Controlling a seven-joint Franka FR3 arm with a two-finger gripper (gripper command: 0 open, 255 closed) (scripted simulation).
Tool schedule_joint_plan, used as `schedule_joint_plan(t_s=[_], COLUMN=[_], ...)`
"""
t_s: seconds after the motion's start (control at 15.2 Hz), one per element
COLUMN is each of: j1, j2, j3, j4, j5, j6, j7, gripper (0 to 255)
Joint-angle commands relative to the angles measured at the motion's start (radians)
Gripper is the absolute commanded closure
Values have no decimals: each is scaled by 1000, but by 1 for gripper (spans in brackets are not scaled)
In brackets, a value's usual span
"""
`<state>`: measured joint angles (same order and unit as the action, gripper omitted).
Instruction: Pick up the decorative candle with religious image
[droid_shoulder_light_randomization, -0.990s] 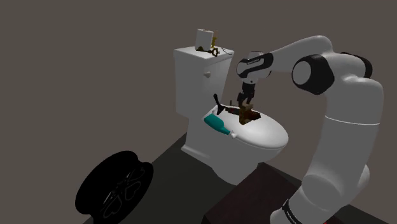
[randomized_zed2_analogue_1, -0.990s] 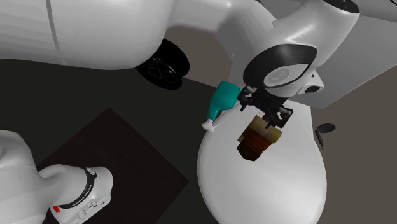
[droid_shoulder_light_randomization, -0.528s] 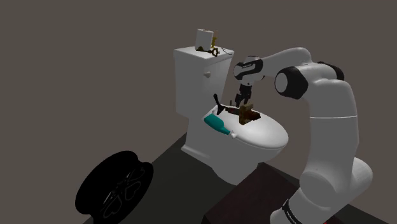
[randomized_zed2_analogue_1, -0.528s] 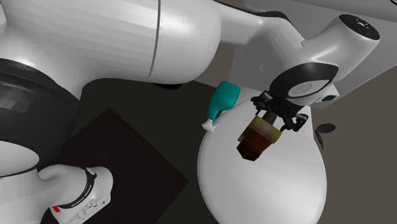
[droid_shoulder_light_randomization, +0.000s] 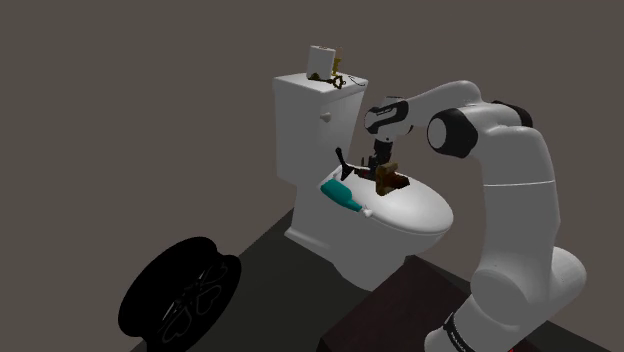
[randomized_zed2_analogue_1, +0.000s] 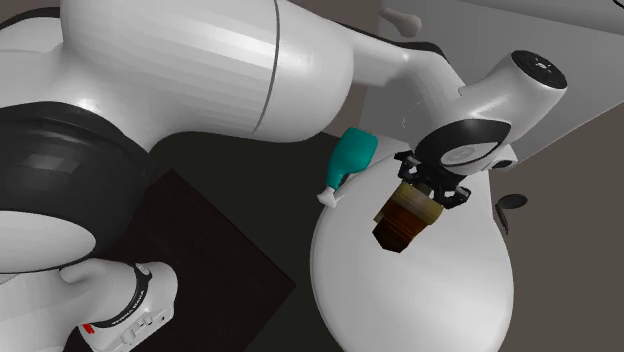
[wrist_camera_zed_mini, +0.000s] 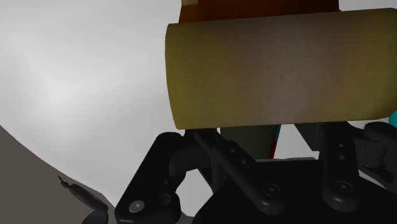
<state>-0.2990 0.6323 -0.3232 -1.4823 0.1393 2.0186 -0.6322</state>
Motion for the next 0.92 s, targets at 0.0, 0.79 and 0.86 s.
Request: schedule_joint_plan(t_s=[0.0, 0.79, 0.86], j1=[0, 1, 1], j2=[1, -20, -25], j3=[0, -4, -5], j4=[-3, 21, 26], j5=[0, -6, -7], j6=[4, -39, -50], j7=[0, 1, 2], gripper=[255, 255, 255])
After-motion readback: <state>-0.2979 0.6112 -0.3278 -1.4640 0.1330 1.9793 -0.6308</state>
